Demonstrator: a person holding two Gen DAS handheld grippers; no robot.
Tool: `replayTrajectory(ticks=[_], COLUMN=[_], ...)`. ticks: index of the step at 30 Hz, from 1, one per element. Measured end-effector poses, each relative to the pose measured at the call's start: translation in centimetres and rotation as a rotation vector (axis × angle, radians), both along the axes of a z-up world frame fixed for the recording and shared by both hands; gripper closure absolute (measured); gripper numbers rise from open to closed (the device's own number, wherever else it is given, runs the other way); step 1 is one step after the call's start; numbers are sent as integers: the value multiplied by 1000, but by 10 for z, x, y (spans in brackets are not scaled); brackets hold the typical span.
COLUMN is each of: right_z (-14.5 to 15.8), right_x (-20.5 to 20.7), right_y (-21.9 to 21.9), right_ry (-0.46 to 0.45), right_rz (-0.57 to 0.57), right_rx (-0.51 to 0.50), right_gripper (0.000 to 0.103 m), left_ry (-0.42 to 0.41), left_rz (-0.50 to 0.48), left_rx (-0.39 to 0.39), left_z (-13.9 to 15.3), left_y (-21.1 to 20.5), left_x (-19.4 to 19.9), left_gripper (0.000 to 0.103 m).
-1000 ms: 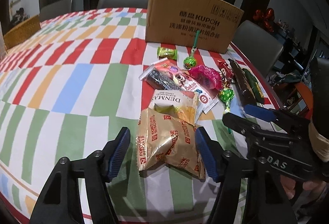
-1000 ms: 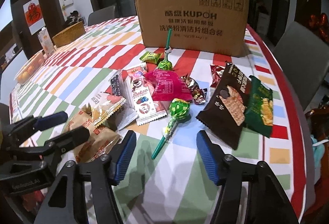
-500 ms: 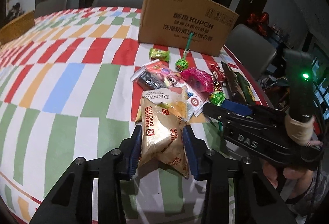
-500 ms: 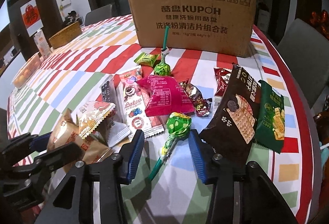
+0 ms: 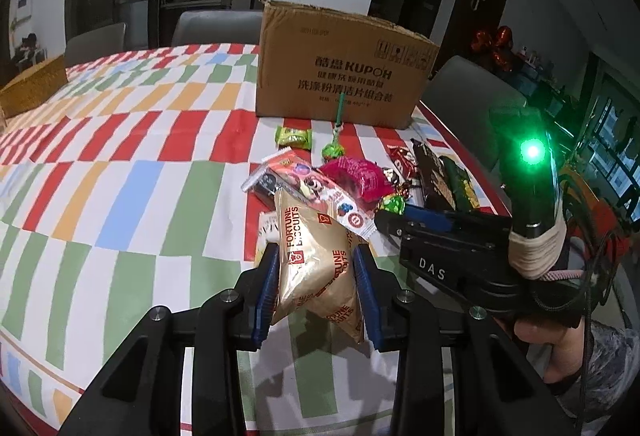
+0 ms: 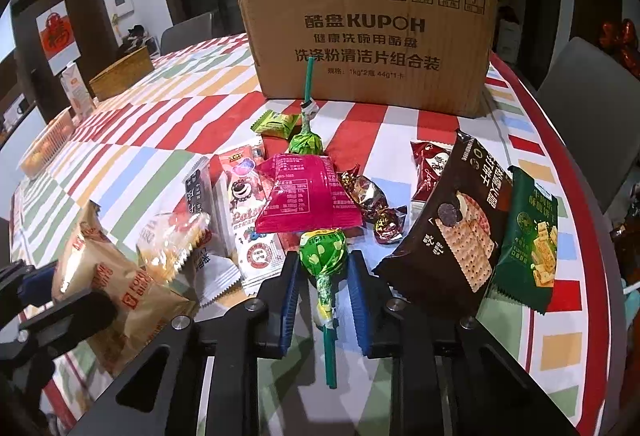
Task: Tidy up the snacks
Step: 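Grasp the Fortune Biscuits packet with the left tool while the right tool grasps the green lollipop, then carry both items over the cardboard box and open both tools to drop them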
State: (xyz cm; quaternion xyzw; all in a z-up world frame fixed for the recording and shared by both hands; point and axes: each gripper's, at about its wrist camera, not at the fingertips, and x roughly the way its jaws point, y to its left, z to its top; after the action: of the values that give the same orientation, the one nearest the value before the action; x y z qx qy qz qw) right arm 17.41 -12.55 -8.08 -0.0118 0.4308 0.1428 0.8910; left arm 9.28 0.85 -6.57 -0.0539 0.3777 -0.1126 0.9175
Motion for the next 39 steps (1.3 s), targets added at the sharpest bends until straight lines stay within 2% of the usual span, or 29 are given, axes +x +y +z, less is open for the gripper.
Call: replayTrajectory(ticks=[8, 23, 31, 39], right_z=[14, 80, 117, 153], right_x=[-15, -33, -11, 31], right_y=[-9, -29, -38, -47], right_ry=[-30, -193, -274, -332], right_rz=[5, 0, 2, -8], right_rx=[43, 90, 82, 68], right_gripper=[78, 78, 78, 78], left_ry=[-63, -218, -292, -323], left_rz=[10, 2, -27, -57], left_rx=[31, 72, 75, 111], left_z=[18, 64, 93, 125], left_y=[-5, -19, -30, -37], left_x=[-4, 28, 66, 115], left_gripper=[66, 67, 67, 67])
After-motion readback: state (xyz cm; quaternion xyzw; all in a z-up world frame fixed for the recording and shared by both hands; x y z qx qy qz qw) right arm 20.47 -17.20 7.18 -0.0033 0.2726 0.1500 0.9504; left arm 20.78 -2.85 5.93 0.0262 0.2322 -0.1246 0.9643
